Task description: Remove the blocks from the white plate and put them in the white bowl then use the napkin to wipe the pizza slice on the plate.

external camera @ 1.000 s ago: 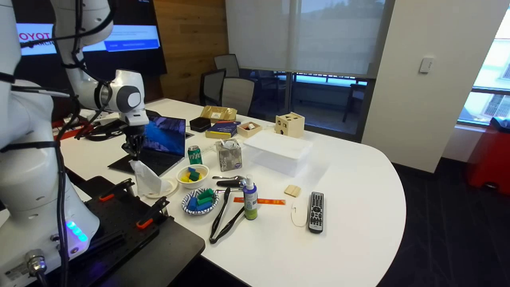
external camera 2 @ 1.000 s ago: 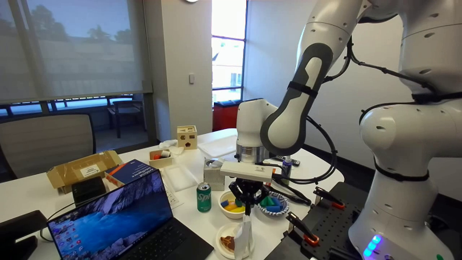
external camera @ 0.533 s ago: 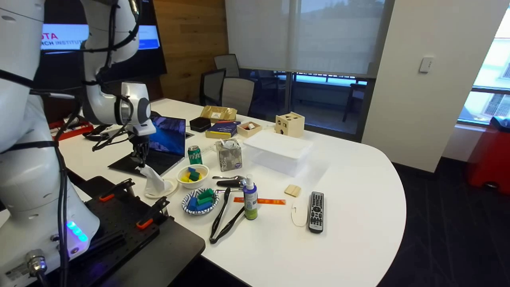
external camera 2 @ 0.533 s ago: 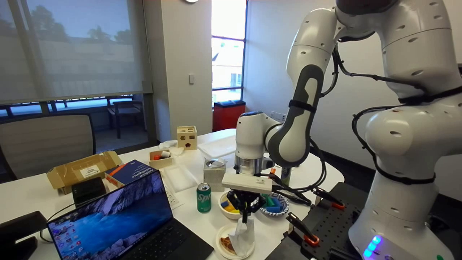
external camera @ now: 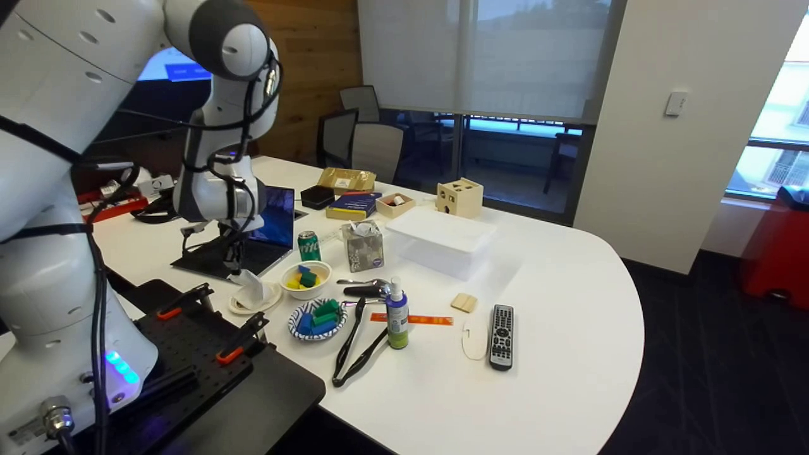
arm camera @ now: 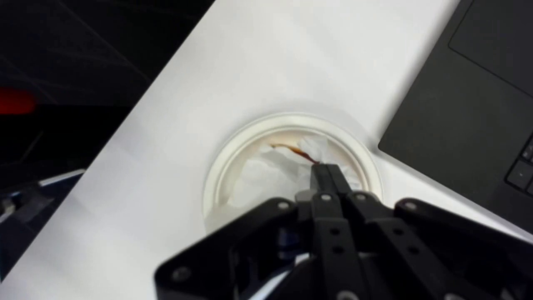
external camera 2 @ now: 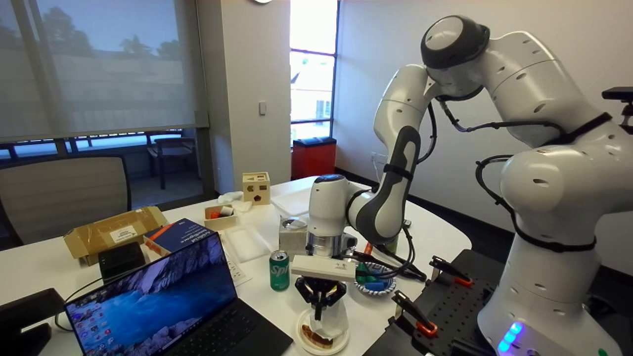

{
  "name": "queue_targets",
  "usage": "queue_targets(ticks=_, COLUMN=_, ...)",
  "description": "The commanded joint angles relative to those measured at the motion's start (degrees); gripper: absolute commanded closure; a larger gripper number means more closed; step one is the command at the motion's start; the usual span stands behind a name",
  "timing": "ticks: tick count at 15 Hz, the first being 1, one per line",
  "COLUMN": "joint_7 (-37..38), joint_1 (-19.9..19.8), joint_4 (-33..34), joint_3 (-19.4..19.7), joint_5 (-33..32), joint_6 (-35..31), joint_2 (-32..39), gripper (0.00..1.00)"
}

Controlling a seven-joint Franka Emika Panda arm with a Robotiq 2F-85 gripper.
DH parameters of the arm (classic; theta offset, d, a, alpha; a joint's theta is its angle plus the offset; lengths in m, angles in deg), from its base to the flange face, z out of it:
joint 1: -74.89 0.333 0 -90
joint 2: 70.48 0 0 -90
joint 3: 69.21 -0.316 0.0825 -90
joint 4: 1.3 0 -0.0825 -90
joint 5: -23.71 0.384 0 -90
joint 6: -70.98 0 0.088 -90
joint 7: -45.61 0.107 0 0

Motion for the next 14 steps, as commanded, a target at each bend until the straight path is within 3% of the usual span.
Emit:
queue_targets(ticks=1, joint_7=2.33, joint_1=0.00, joint_4=7.56, joint_3=-0.56, joint_5=-6.34, joint_6=5.85, joint_2=-12.19, gripper=1.00)
queue_targets(ticks=4, joint_7=3.09, joint_1=0.00, joint_4=10.74, joint_3=-0.72, joint_5=-9.10, joint_6=9.97, joint_2=-17.18, gripper=1.00)
queue_targets(ticks=7, joint_7=5.06, joint_1=-0.01, joint_4=11.11, joint_3=-1.22, joint_5=-10.46, joint_6=10.02, joint_2=-17.16, gripper=1.00)
queue_targets(ticks=14, joint_7=11.42, joint_1=-3.55, joint_4=5.42, joint_3=-9.23, joint_5=-10.72, joint_6=13.79, joint_2=-11.77, gripper=1.00)
